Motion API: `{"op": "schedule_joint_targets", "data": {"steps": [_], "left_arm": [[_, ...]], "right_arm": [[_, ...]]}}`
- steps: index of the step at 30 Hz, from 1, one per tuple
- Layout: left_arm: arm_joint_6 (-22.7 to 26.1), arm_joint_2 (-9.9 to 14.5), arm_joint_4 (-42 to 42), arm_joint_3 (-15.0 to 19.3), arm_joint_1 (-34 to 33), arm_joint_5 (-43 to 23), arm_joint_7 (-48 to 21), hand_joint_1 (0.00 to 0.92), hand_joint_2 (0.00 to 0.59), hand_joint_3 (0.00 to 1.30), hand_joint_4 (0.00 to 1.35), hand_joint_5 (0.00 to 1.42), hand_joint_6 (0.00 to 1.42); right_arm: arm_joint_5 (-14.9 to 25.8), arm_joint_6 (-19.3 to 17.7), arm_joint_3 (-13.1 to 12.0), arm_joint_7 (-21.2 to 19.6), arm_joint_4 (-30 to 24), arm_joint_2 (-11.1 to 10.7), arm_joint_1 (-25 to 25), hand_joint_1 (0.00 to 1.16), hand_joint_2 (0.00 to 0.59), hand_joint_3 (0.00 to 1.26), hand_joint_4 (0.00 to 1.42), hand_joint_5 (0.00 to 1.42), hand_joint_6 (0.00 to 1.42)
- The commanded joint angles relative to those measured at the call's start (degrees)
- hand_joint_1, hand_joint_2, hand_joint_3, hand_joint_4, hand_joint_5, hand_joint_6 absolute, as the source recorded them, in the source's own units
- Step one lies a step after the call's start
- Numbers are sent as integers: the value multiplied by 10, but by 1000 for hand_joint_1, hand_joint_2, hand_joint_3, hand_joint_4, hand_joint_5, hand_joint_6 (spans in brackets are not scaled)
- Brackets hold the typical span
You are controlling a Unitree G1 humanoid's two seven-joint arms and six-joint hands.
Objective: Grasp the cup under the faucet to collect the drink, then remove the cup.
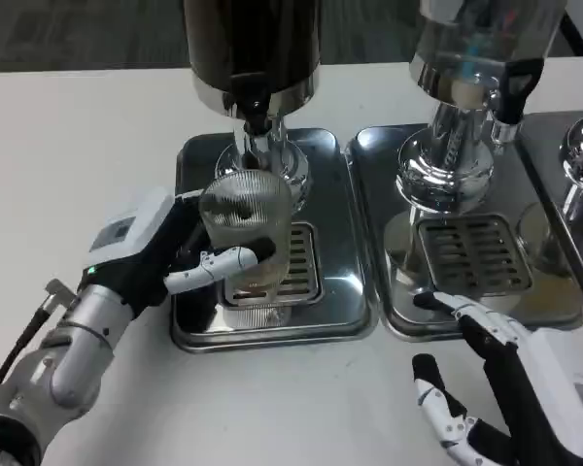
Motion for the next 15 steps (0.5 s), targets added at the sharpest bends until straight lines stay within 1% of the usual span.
{"op": "schedule_joint_targets", "data": {"steps": [1, 6, 10, 13, 15], "left_arm": [[-1, 1, -5, -10, 1, 6, -19, 53, 139, 441, 342, 332, 224], [-2, 1, -8, -14, -2, 9, -29, 53, 137, 427, 318, 298, 186], [-1, 2, -10, -14, -1, 8, -28, 25, 124, 392, 234, 253, 165], [3, 6, -11, -14, 0, 7, -26, 3, 101, 361, 134, 185, 149], [6, 9, -13, -15, 0, 8, -26, 0, 93, 343, 81, 153, 98]], "right_arm": [[7, 3, -3, 3, 0, -4, -1, 382, 461, 250, 197, 205, 243], [8, 5, -3, 7, 0, -4, -1, 382, 461, 250, 197, 212, 247], [10, 7, -3, 10, 0, -4, -2, 384, 464, 257, 206, 227, 250], [12, 8, -4, 10, 0, -3, -1, 386, 467, 258, 206, 230, 254], [13, 8, -3, 11, 0, -3, -1, 388, 469, 259, 209, 240, 260]]}}
